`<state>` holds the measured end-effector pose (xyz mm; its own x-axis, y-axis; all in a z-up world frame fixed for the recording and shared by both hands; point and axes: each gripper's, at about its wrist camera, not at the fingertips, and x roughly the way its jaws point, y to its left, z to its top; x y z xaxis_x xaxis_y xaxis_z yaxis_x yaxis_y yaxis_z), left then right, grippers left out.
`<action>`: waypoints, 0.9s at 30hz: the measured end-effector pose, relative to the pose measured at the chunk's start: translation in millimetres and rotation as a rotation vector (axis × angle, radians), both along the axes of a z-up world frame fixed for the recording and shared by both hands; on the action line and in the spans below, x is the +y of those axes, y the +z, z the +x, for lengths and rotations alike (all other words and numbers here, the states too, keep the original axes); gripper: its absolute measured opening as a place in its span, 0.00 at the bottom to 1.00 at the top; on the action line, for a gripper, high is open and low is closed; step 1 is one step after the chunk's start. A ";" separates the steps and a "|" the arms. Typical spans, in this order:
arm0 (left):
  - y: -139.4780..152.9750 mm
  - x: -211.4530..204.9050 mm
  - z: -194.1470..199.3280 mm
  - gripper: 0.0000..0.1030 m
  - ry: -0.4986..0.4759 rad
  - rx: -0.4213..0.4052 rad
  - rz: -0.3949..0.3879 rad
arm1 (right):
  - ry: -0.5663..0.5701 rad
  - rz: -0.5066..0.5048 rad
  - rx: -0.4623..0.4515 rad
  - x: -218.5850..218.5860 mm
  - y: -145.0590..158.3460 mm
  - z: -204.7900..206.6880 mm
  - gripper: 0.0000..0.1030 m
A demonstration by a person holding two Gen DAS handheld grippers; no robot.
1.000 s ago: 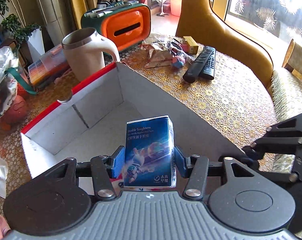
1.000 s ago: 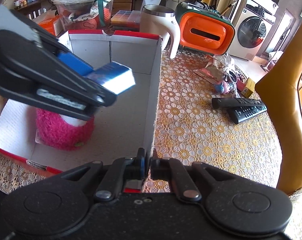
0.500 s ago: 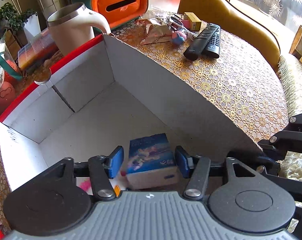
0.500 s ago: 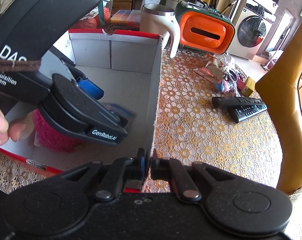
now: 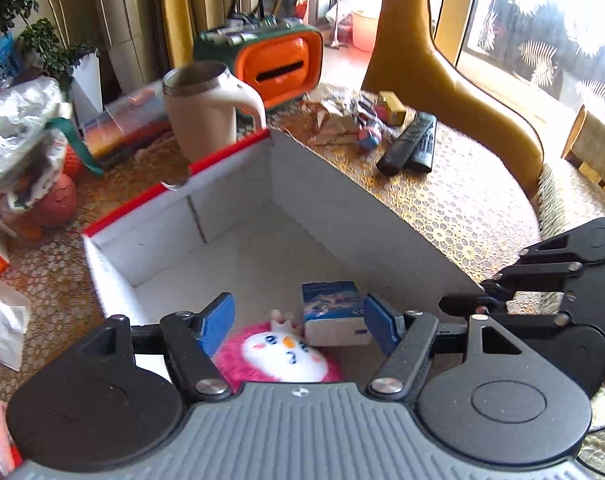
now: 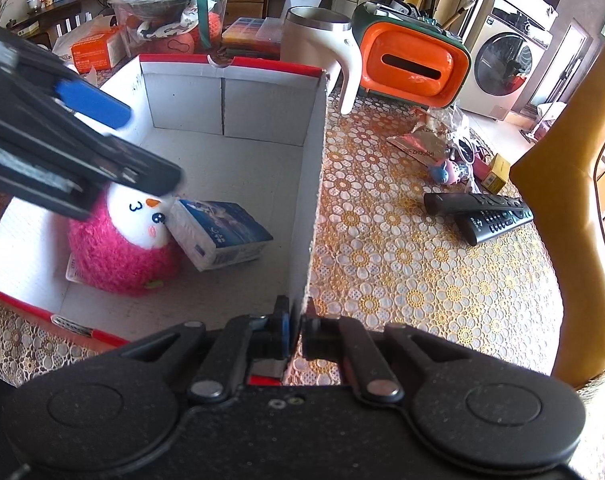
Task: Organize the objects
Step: 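Carry the tissue pack into the shoebox and release it beside the plush, then move the left tool back to the white printed face mask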
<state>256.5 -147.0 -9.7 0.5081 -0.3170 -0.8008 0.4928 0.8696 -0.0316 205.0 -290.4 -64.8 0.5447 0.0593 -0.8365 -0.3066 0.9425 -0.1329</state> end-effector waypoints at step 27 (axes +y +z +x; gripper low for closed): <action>39.7 238.5 -99.3 0.81 0.350 -0.070 0.041 | -0.008 -0.016 0.003 1.5 -0.9 -0.8 0.05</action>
<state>157.2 91.6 30.0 0.6339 -0.0826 -0.7690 0.1647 0.9859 0.0299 204.2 -288.9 -65.7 0.5422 0.0419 -0.8392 -0.2999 0.9426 -0.1467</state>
